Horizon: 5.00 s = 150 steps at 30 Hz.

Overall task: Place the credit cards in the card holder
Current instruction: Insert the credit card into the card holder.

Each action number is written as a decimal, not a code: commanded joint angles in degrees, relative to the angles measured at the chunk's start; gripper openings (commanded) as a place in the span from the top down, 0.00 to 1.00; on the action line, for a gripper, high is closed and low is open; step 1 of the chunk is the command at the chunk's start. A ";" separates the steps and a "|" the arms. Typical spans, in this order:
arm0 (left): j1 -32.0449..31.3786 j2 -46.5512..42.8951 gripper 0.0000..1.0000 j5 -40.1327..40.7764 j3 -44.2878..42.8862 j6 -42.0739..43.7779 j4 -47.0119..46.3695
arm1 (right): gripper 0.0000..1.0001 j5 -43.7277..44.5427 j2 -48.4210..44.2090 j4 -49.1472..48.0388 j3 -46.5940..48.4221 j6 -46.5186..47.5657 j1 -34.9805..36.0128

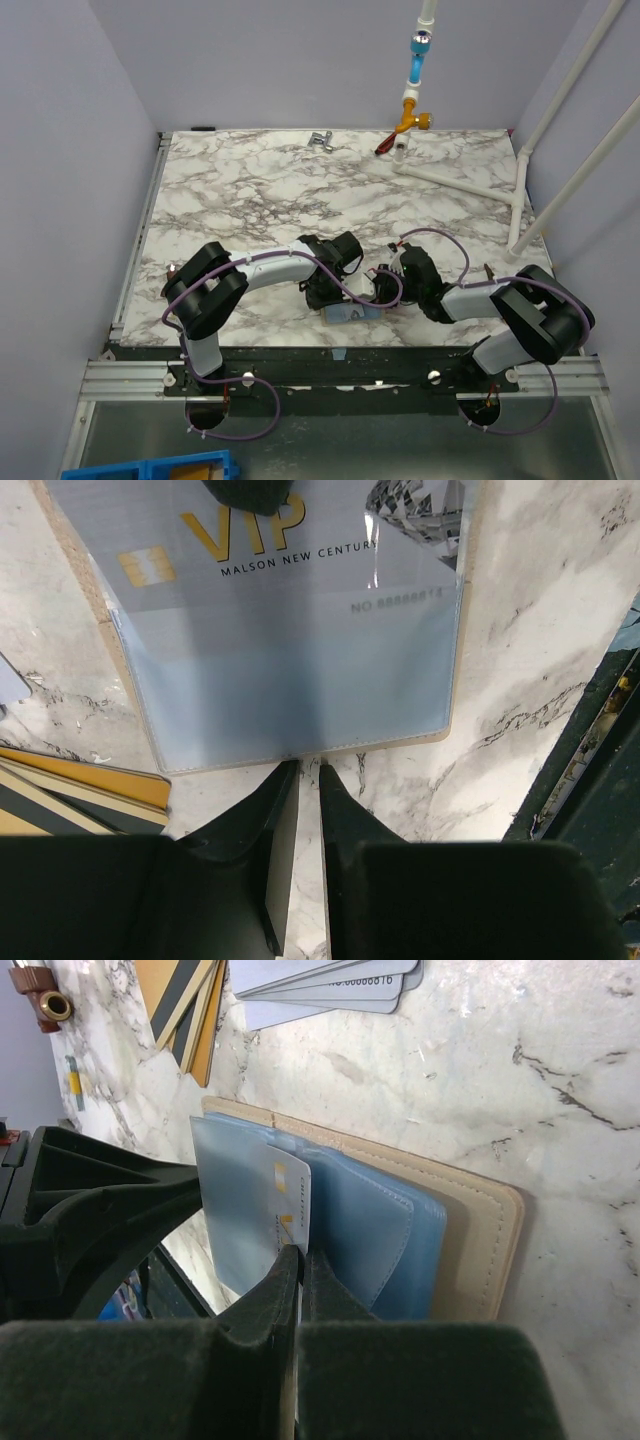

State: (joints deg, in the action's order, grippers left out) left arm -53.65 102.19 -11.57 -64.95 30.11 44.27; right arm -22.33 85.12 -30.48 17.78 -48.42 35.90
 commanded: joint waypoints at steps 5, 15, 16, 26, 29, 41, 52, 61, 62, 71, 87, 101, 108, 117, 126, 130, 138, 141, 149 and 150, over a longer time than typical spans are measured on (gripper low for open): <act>-0.84 1.95 0.85 -2.42 1.17 0.63 -2.80 | 0.99 6.11 1.54 4.82 -0.32 0.31 0.49; -0.80 1.13 0.86 -3.35 2.19 0.56 -3.48 | 0.97 12.33 -2.29 8.96 0.25 -0.53 4.21; -0.69 0.98 0.86 -3.57 2.32 0.49 -3.42 | 0.86 12.99 -2.88 10.28 0.51 -0.46 4.41; 4.17 -1.14 0.87 -9.02 4.07 -2.21 -5.37 | 0.48 15.62 -8.79 22.47 2.77 1.93 4.57; 5.76 -1.93 0.88 -11.49 4.65 -2.72 -5.90 | 0.47 15.74 -9.47 23.08 3.05 1.86 4.55; 12.55 -7.41 0.86 -22.85 3.11 -8.86 -8.33 | 0.51 15.76 -11.92 23.30 4.00 3.00 4.60; 14.42 -3.06 0.87 -25.48 0.26 -17.12 -9.41 | 0.60 17.70 -14.93 23.87 5.98 5.06 6.67; 16.43 -4.41 0.87 -30.17 1.22 -19.78 -11.56 | 0.63 20.74 -16.38 29.25 6.59 4.38 6.66; 16.41 -4.26 0.86 -30.26 1.27 -19.74 -11.63 | 0.62 20.65 -16.33 29.34 6.44 4.35 6.64; 15.85 -4.52 0.86 -26.15 1.79 -20.91 -13.22 | 0.82 18.39 -12.51 27.67 7.04 4.85 6.64; 13.30 -2.14 0.88 -17.66 -1.91 -24.25 -13.50 | 0.93 13.88 -10.13 24.36 7.82 5.04 6.77; 10.84 -8.45 0.89 -15.07 3.51 -14.48 -13.73 | 0.91 16.29 -13.69 28.11 6.53 3.49 6.75; 7.83 -8.46 0.89 -5.71 5.87 -14.82 -15.76 | 0.81 16.63 -12.07 29.27 7.69 3.86 6.56; 5.65 -6.31 0.90 -4.36 4.70 -14.56 -14.39 | 0.99 18.40 -10.34 30.14 7.47 2.35 6.11; 3.73 -2.46 0.90 -3.69 2.23 -15.20 -11.68 | 0.99 13.31 -8.24 24.27 6.39 3.41 6.09; 3.73 -1.04 0.91 -4.95 1.23 -15.86 -10.36 | 0.99 11.48 -7.46 22.24 5.96 4.29 6.19; 6.91 -5.39 0.91 -14.47 2.77 -15.92 -11.67 | 0.99 14.15 -7.54 22.14 4.97 2.35 6.49; 8.64 -8.51 0.91 -15.58 5.57 -15.92 -14.25 | 0.99 15.55 -10.07 21.21 2.73 1.12 6.46; 8.19 -9.25 0.89 -15.55 6.42 -19.02 -17.11 | 0.99 11.99 -8.87 14.35 0.67 0.90 6.29; 8.22 -8.79 0.89 -15.31 6.03 -19.99 -17.23 | 0.99 11.98 -8.60 14.13 0.82 0.90 6.15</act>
State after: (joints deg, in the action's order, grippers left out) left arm -44.86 93.65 -24.99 -59.24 13.41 29.95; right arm -9.47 75.16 -13.47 19.84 -47.18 42.04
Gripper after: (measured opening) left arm 0.106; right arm 0.008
